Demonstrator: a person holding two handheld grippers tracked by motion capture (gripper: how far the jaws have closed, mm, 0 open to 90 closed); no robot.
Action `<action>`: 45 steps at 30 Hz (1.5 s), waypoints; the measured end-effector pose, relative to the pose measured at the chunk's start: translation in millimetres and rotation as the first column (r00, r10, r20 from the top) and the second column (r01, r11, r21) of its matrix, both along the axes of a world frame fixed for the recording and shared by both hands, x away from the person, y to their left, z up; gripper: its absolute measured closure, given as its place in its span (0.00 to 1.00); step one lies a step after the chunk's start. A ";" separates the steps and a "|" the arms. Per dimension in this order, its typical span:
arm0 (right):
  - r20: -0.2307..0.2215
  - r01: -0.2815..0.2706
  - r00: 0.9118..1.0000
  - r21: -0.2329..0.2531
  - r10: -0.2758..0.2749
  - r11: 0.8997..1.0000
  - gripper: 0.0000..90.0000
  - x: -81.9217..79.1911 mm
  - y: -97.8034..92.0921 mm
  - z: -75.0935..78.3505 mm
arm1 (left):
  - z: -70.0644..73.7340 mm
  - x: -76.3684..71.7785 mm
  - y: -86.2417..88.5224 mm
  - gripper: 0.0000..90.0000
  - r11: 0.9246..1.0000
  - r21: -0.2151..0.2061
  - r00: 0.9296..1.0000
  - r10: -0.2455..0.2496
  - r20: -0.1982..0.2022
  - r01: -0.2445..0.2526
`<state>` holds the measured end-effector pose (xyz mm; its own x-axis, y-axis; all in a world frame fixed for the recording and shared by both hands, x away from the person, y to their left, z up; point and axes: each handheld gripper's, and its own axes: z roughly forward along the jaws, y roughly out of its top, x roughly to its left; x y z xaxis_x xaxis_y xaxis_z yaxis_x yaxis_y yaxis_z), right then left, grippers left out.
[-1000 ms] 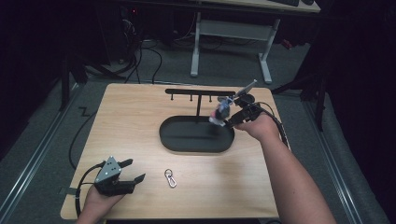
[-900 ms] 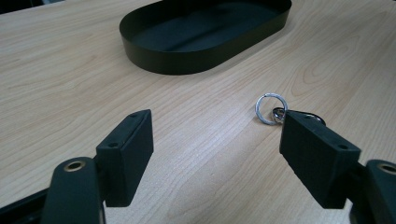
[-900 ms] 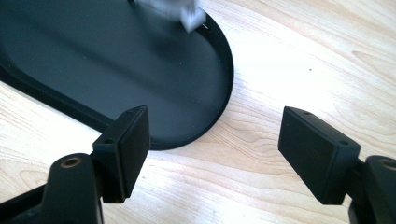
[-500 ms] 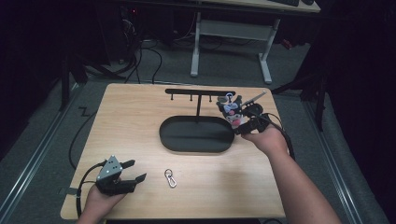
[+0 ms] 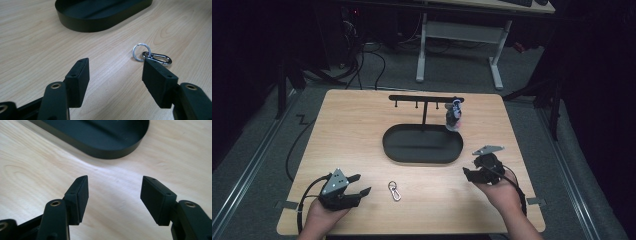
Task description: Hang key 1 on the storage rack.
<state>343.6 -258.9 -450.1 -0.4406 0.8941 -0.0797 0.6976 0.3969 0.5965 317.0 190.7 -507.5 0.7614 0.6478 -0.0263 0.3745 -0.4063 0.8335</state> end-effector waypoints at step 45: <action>0.165 0.010 0.984 0.287 -0.059 0.958 0.51 -66.8 -30.7 -48.5 | -16.7 1.0 -216.2 1.00 0.952 0.211 0.975 -0.215 -0.058 0.223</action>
